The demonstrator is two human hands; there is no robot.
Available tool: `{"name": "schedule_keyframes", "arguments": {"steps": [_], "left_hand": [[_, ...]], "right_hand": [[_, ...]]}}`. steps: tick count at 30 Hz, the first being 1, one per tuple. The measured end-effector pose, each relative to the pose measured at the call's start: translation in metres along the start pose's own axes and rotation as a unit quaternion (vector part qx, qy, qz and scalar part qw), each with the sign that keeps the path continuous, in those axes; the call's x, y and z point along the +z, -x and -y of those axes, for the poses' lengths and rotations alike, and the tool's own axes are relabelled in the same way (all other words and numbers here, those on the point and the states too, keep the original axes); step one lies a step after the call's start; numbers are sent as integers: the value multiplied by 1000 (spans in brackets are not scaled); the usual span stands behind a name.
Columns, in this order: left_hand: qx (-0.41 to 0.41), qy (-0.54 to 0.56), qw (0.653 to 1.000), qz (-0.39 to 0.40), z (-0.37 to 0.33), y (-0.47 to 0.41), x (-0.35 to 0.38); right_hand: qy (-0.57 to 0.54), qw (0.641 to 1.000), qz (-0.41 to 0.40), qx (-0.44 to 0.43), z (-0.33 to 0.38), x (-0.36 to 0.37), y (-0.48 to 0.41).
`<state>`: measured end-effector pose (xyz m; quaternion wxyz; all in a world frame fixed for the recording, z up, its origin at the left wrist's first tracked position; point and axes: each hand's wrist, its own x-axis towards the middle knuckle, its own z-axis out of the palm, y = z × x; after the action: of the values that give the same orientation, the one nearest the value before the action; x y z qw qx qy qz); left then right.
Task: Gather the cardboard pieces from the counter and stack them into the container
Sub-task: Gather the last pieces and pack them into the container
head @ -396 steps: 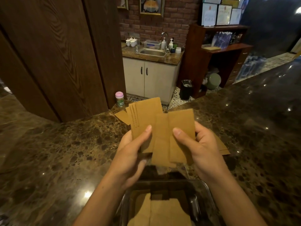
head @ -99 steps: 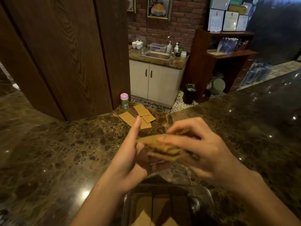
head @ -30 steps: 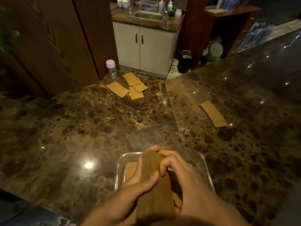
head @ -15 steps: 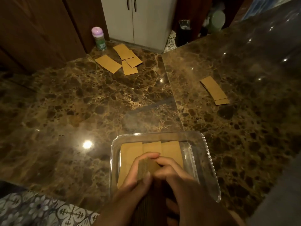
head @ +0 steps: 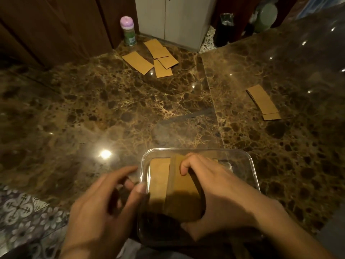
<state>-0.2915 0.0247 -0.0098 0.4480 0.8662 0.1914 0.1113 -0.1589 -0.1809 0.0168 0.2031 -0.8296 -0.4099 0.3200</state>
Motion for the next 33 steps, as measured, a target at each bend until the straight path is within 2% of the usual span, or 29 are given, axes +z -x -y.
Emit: {"name": "schedule_keyframes", "arguments": {"steps": [2,4,6,9,13,17,21,26,30,33], "left_hand": [[-15,-26,999,17,9,-5,-1],[-45,-6,997,62,18,-5,2],[-19,-2,997,80,24,-2,8],[38,-48,995,79,22,-1,9],[54,-80,991,88,23,-4,11],[58,-100,990,77,23,-4,11],[51,-114,989,77,24,-4,11],[71,-154,984,56,24,-4,12],[148,-227,961,56,15,-5,18],[196,-301,925,123,8,-12,29]], "right_hand": [[57,998,22,16,-3,3,-19],[121,992,33,-2,4,12,-36],[147,987,56,4,8,28,-45],[180,983,28,-1,9,41,-54],[161,987,-15,8,10,51,-52],[138,990,7,4,12,45,-46],[128,992,-11,-5,12,35,-46],[64,998,-1,16,6,20,-30],[82,996,14,34,-17,0,-3],[150,987,46,35,-36,2,3]]}}
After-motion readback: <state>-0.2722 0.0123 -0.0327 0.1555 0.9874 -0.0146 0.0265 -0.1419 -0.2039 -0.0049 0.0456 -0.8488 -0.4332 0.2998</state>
